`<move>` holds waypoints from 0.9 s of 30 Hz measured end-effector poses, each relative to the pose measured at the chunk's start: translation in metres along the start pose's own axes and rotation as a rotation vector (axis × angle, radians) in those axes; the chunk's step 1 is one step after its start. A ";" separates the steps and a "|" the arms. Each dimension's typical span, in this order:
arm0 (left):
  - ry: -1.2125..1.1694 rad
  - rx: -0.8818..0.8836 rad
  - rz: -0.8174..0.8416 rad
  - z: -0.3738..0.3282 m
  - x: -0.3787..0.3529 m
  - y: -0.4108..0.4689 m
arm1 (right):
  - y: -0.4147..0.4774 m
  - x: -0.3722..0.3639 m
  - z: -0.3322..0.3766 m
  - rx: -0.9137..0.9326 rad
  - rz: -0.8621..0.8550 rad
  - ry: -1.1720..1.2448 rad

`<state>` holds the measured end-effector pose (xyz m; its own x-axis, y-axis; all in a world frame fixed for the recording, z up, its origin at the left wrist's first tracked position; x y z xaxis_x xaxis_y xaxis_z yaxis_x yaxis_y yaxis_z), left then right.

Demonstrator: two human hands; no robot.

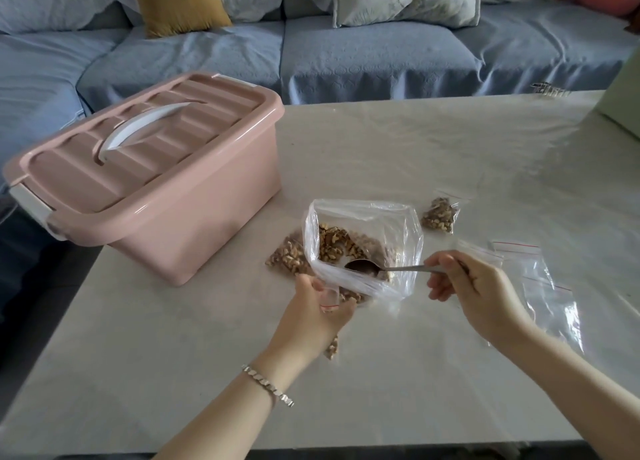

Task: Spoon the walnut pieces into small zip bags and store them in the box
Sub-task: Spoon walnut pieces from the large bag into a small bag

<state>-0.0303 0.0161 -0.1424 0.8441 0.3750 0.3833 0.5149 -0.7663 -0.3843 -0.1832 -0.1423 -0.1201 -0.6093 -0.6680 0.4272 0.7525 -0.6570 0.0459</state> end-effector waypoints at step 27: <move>0.093 -0.298 -0.243 -0.041 0.027 -0.014 | 0.003 0.043 0.053 -0.255 -0.313 0.464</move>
<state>-0.0206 0.0160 -0.0925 0.6784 0.5258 0.5131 0.6207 -0.7838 -0.0176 -0.1938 -0.1544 -0.0536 -0.8804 -0.4741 -0.0123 0.4712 -0.8713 -0.1368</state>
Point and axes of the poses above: each hand's wrist, its own y-axis towards the middle knuckle, its own x-axis out of the back of the hand, z = x × y, the point moved 3 cm from there along y, towards the middle knuckle, and after that the axes turned 8 degrees about z, right-handed, at the moved point
